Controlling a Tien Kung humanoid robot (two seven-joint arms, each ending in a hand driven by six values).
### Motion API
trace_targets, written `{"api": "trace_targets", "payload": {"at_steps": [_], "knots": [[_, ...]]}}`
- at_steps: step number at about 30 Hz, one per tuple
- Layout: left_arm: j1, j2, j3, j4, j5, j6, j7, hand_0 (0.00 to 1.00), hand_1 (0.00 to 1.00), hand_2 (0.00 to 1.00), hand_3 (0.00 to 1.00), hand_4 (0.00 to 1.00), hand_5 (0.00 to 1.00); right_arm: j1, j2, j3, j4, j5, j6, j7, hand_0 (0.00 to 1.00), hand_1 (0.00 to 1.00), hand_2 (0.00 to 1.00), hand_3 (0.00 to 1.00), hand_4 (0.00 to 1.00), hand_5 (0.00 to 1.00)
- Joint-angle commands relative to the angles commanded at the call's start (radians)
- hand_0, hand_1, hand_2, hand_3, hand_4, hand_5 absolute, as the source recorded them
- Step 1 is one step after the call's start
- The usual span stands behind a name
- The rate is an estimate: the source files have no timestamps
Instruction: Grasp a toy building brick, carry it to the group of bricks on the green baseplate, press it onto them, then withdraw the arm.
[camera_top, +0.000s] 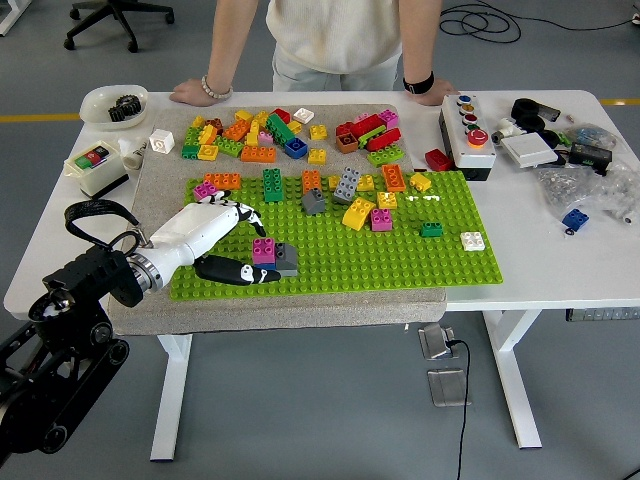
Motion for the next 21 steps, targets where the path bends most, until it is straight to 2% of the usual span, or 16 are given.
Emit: {"api": "trace_targets", "payload": {"at_steps": [21], "knots": [[0.005, -0.003, 0.006, 0.017, 0.006, -0.015, -0.002, 0.998, 0.896, 0.87, 0.641, 0.998, 0.763, 0.002, -0.001, 0.002, 0.0, 0.002, -0.001, 0.0, 0.74, 0.64, 0.691, 0.555, 0.812, 0.501]]}}
